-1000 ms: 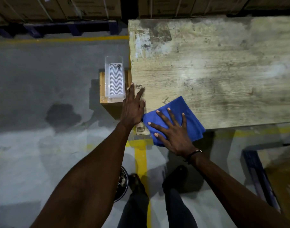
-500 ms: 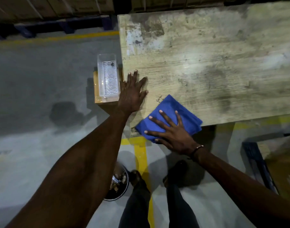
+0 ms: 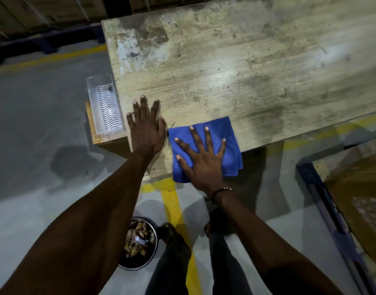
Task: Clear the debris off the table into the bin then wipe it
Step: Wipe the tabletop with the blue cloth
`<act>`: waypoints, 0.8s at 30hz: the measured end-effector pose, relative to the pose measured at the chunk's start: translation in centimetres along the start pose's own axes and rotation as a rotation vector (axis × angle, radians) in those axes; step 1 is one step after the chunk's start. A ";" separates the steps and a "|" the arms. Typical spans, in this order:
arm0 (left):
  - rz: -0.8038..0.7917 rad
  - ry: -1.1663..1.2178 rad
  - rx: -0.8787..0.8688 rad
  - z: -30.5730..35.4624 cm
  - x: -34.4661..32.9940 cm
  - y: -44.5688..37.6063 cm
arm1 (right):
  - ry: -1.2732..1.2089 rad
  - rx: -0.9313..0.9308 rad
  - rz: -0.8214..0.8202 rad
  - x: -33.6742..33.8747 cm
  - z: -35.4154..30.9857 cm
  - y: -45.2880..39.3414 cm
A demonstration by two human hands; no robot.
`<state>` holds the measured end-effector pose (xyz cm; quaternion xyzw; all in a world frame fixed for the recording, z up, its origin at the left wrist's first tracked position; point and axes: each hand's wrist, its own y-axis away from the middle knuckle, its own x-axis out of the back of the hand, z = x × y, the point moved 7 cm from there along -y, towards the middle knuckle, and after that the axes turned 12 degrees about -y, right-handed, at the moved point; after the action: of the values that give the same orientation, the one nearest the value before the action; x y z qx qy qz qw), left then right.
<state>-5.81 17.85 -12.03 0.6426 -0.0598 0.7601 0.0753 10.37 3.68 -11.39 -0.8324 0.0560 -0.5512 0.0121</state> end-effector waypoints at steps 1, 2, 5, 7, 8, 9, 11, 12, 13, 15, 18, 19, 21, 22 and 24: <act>0.006 -0.001 -0.008 0.2 -0.1 0.1 | -0.006 -0.066 0.040 0.4 1.2 0.4; 0.010 -0.004 -0.020 0.8 -0.2 0.2 | -0.009 -0.144 0.088 1.0 2.9 0.6; 0.027 -0.021 -0.046 3.2 -0.7 0.4 | 0.011 -0.342 0.184 2.8 8.7 -0.1; 0.037 -0.007 -0.089 5.6 -0.8 0.4 | 0.009 -0.459 0.228 4.1 12.3 -1.3; 0.035 0.010 -0.118 6.9 -0.9 0.3 | -0.007 -0.519 0.253 4.6 13.5 -1.7; 0.031 0.027 -0.148 8.2 -1.1 0.1 | -0.043 -0.582 0.279 4.8 14.4 -2.0; 0.026 0.043 -0.187 10.4 -1.4 -0.4 | -0.122 -0.684 0.352 4.8 14.2 -2.2; 0.022 0.043 -0.201 11.5 -1.6 -0.7 | -0.139 -0.718 0.395 4.7 13.6 -2.0; 0.011 0.041 -0.212 12.5 -1.9 -1.0 | -0.146 -0.735 0.423 4.5 12.7 -1.7; -0.021 0.027 -0.224 14.4 -2.6 -1.8 | -0.155 -0.730 0.431 4.0 11.7 -1.4; -0.039 0.003 -0.202 16.5 -3.4 -2.7 | -0.193 -0.727 0.484 4.6 14.2 -1.9; -0.029 0.006 -0.203 17.3 -3.5 -3.0 | -0.193 -0.757 0.517 5.1 16.1 -2.1; -0.013 0.010 -0.229 19.0 -3.7 -3.5 | -0.233 -0.816 0.604 6.4 20.3 -2.9; -0.008 0.001 -0.262 20.3 -3.9 -3.9 | -0.256 -0.829 0.652 7.2 22.4 -3.3; -0.009 -0.009 -0.323 22.8 -4.3 -4.6 | -0.256 -0.815 0.722 8.6 25.6 -4.0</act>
<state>17.85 17.92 -12.51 0.6258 -0.1788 0.7374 0.1809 37.51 5.64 -13.19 -0.7579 0.5444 -0.3402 -0.1161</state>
